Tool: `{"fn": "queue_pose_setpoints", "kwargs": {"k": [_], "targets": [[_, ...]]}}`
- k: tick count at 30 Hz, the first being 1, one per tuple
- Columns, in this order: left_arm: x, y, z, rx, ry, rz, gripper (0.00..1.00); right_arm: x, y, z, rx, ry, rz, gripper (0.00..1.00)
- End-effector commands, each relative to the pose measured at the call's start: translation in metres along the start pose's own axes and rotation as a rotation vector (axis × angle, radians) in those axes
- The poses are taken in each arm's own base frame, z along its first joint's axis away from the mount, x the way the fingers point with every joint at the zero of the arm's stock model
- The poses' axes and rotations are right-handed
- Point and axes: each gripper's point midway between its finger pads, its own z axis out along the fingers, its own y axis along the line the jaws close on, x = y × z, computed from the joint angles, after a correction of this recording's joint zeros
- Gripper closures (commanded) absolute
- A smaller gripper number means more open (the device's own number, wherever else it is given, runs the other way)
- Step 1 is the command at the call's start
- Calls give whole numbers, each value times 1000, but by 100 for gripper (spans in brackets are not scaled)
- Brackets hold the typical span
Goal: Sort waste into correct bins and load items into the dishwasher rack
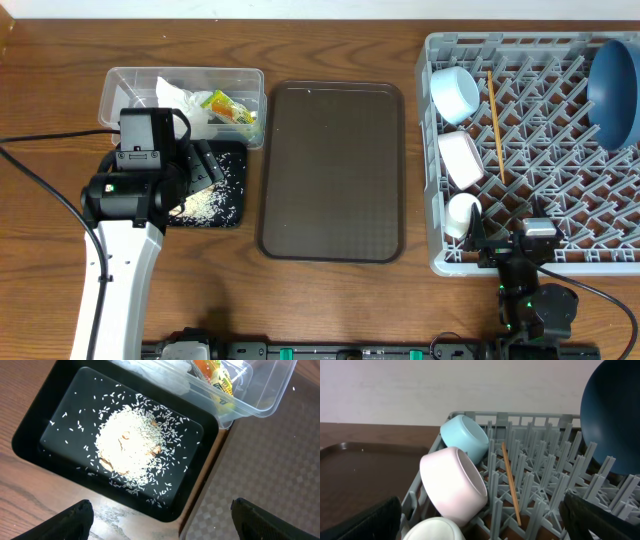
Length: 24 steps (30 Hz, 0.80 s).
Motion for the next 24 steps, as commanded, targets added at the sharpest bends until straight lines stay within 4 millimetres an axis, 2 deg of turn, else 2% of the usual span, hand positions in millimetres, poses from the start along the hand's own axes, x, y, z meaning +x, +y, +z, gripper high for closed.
{"fn": "queue_pose_setpoints", "kwargs": {"k": [1, 7, 11, 14, 17, 20, 24], "targets": [[-5, 1, -2, -6, -14, 1, 9, 1, -3, 0, 16, -1, 17, 1], [-3, 2, -4, -7, -10, 1, 9, 1, -3, 0, 16, -1, 17, 1], [-9, 1, -18, 19, -78, -1, 9, 1, -3, 0, 16, -1, 17, 1], [-26, -10, -26, 100, -220, 44, 9, 1, -3, 0, 16, -1, 17, 1], [-32, -33, -36, 254, -402, 203, 9, 1, -3, 0, 16, -1, 17, 1], [-25, -43, -44, 349, -574, 321, 9, 1, -3, 0, 16, -1, 17, 1], [3, -32, -40, 371, -704, 361, 9, 1, -3, 0, 16, -1, 17, 1]]}}
